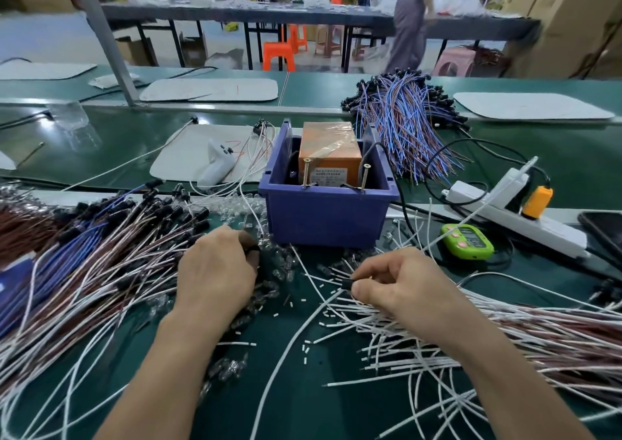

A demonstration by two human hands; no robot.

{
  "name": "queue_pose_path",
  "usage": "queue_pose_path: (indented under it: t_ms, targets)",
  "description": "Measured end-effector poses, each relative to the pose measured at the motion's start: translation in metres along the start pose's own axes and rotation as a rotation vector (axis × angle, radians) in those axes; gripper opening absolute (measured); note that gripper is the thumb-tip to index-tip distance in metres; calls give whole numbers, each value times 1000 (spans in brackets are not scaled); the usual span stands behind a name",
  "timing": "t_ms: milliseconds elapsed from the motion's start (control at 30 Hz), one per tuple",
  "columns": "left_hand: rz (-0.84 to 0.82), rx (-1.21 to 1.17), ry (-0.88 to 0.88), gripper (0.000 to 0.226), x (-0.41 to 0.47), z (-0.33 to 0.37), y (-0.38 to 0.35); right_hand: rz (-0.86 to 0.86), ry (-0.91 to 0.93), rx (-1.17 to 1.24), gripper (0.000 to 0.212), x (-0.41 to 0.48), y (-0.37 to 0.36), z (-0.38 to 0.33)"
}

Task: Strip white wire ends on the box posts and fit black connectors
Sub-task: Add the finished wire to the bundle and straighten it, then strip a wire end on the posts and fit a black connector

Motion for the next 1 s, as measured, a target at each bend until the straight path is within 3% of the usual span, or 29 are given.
queue_pose_path:
  t_ms: [133,233,367,467,600,733,867,1000]
  targets:
    - [209,1,-10,13,-6,4,12,15,10,17,7,2,-2,1]
    - [293,-28,-7,36,-7,2,18,32,17,45,11,3,-2,2]
    - [159,156,-62,14,-7,8,12,30,32,45,13,4,-2,4]
    - [90,363,-54,42,-11,15,9,27,36,46,11,4,-1,4]
    - [61,344,-119,35,-15,18,9,35,37,49,11,3,1,3]
    - [25,358,-66,8,-11,14,12,33,34,66,7,3,0,2]
    - [3,416,45,10,-9,11,14,65,29,64,15,3,2,2]
    - [46,388,72,7,-6,3,12,67,25,71,9,3,2,2]
Point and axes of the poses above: each hand's wrist, its own x-axis towards the middle knuckle, its own y-axis out of the back of the hand, z = x × y, the point moved 4 cm from there along x, towards the middle knuckle, and after that the axes turned 3 degrees about x, right-handed, at the moved point
